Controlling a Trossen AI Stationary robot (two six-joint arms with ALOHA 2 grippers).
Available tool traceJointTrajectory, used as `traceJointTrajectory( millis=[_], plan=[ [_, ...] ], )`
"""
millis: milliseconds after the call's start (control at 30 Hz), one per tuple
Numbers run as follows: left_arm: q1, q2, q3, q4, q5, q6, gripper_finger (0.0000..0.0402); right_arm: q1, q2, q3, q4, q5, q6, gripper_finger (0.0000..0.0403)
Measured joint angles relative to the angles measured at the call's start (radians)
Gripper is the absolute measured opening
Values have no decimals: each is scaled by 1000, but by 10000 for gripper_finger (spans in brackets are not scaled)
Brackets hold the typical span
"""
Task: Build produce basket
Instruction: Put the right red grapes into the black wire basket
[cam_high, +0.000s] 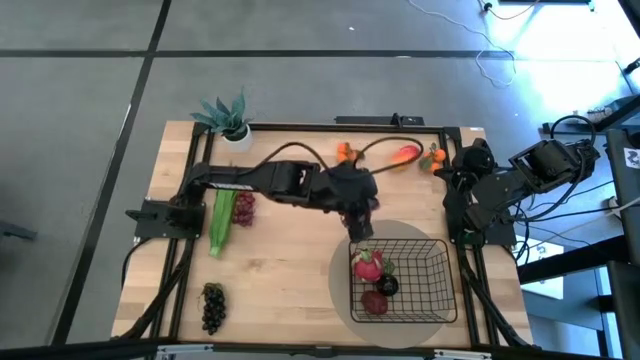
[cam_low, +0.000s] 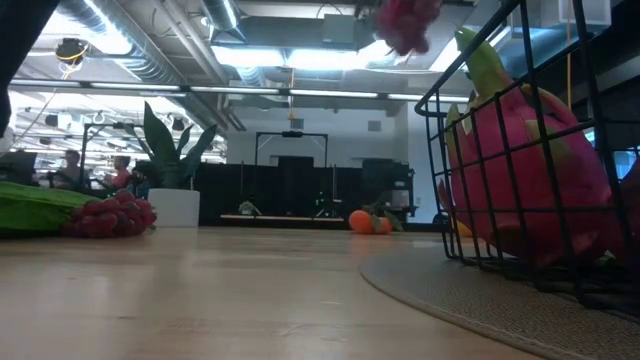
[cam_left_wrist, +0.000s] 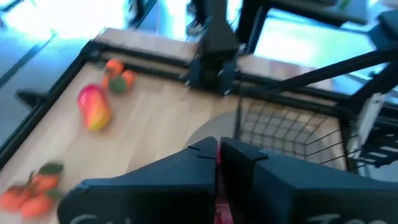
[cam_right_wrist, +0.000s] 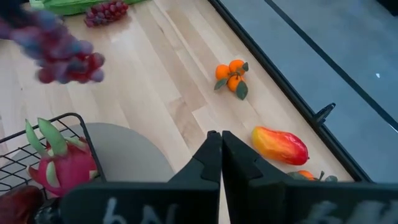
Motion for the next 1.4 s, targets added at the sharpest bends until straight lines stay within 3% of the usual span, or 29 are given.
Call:
traceJointTrajectory(
  millis=[367, 933, 1400],
  plan=[
    [-101, 5, 0, 91, 90, 10, 0, 0, 0, 0, 0, -27, 4, 0],
    [-215, 91, 0, 154, 121, -2, 0, 0, 0, 0, 0, -57, 6, 0],
    [-191, 187, 0, 213, 130, -133, 0, 0, -1, 0, 39, -350, -108, 0]
  ],
)
